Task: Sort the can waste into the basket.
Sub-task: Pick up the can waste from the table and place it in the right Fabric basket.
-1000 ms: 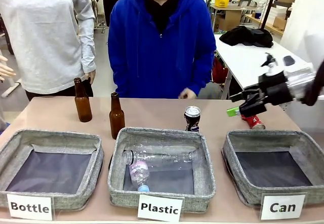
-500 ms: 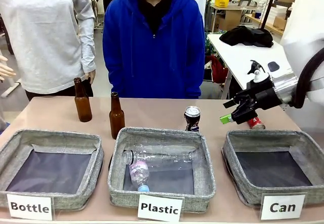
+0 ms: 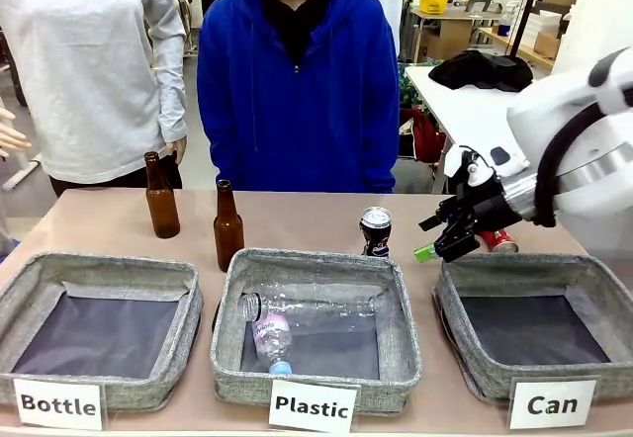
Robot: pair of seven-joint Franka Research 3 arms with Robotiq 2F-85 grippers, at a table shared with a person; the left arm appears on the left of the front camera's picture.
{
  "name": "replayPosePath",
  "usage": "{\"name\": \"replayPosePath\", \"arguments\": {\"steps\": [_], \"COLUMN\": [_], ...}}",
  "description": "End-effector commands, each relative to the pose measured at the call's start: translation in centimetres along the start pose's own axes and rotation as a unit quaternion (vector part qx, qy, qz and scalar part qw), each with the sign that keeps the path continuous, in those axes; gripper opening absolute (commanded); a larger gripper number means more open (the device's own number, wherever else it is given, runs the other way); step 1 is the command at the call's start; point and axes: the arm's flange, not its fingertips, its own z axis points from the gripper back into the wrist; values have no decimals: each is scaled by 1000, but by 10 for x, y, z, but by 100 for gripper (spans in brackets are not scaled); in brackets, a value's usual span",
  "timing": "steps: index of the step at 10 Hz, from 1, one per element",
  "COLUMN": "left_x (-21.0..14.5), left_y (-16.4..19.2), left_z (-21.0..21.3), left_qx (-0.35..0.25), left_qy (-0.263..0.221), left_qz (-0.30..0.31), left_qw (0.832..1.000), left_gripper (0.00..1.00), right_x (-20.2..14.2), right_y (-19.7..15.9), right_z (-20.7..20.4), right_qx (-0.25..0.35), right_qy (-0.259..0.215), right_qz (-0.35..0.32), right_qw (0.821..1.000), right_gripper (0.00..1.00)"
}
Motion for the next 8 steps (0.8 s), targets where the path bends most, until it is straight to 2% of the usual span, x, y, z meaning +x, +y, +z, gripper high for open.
{"name": "replayPosePath", "arguments": {"steps": [1, 3, 5, 8], "left_x": [-1, -1, -1, -1], "left_y": [-1, -1, -1, -1], "left_z": [0, 0, 0, 0], "left_qx": [-6, -6, -6, -6], "left_qy": [-4, -4, -4, -4], "left_qz": [-1, -1, -1, -1], "left_qw": [1000, 1000, 1000, 1000], "left_gripper": [100, 100, 100, 100], "right_x": [2, 3, 7, 4], "right_y": [-23, -42, -56, -67], "right_z": [-24, -49, -65, -89], "right_qx": [23, 70, 78, 94], "right_qy": [-39, -39, -71, -89], "right_qz": [28, 40, 38, 20], "right_qw": [999, 996, 994, 991], "right_gripper": [100, 100, 100, 100]}}
